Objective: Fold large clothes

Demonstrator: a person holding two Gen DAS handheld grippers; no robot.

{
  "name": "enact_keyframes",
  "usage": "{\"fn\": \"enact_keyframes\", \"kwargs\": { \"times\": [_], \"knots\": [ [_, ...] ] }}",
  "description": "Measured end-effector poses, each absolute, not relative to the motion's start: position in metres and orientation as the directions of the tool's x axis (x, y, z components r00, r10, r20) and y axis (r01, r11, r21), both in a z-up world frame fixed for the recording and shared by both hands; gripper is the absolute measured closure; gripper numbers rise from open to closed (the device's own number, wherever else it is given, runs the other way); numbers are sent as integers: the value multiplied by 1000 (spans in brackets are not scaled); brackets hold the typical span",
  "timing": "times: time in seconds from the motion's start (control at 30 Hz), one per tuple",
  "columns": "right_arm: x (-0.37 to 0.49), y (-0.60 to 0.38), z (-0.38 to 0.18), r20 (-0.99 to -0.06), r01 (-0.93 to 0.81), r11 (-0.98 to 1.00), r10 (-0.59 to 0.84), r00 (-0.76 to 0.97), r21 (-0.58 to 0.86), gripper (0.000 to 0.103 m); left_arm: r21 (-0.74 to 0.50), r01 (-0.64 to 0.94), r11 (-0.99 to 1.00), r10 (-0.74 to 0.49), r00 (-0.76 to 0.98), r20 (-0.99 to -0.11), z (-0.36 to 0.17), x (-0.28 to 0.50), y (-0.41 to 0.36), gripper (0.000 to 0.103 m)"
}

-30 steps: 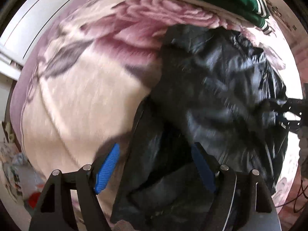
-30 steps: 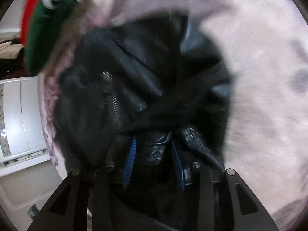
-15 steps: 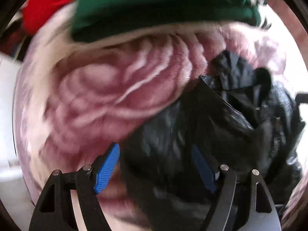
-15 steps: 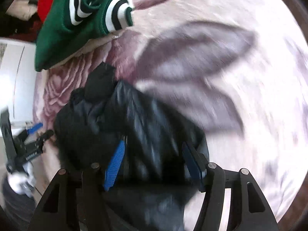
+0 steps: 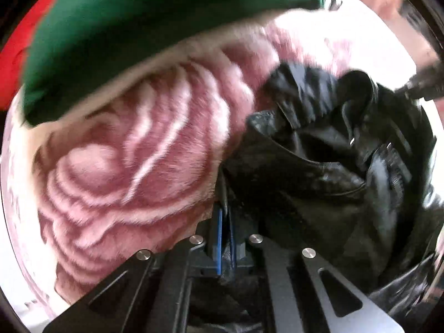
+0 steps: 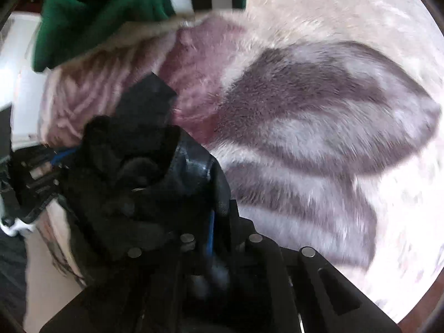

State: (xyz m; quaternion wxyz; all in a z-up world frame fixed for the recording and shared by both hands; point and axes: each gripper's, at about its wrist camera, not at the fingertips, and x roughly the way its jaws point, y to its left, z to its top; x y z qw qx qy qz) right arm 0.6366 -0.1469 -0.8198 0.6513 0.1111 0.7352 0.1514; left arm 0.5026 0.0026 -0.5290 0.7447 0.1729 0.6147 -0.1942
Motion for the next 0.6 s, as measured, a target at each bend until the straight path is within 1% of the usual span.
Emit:
{"fn": "enact_keyframes", "kwargs": {
  "times": [0.03,0.13,0.3,0.37,0.47,0.6],
  "knots": [
    [630,-150,-808,-922,-26,926,373,-104,378,97,3,483,876,-100,186,-977,-517,494,7,101],
    [608,-154,-767,-909,-17,909,415,-39,416,97,11,458,889,-125,267,-956,-476,455,12,101],
    [539,-158,-701,-884,-27,886,464,54,463,97,36,427,904,-132,358,-924,-408,360,27,102],
    [504,-152,-686,-870,-8,873,487,75,488,97,-7,392,920,-153,343,-927,-393,329,38,102],
    [447,-142,-674,-862,6,865,499,87,502,97,-74,327,942,-172,281,-944,-392,275,53,102],
    [367,-120,-693,-867,44,866,498,23,498,97,-164,161,973,-189,159,-969,-438,219,77,102]
  ]
}}
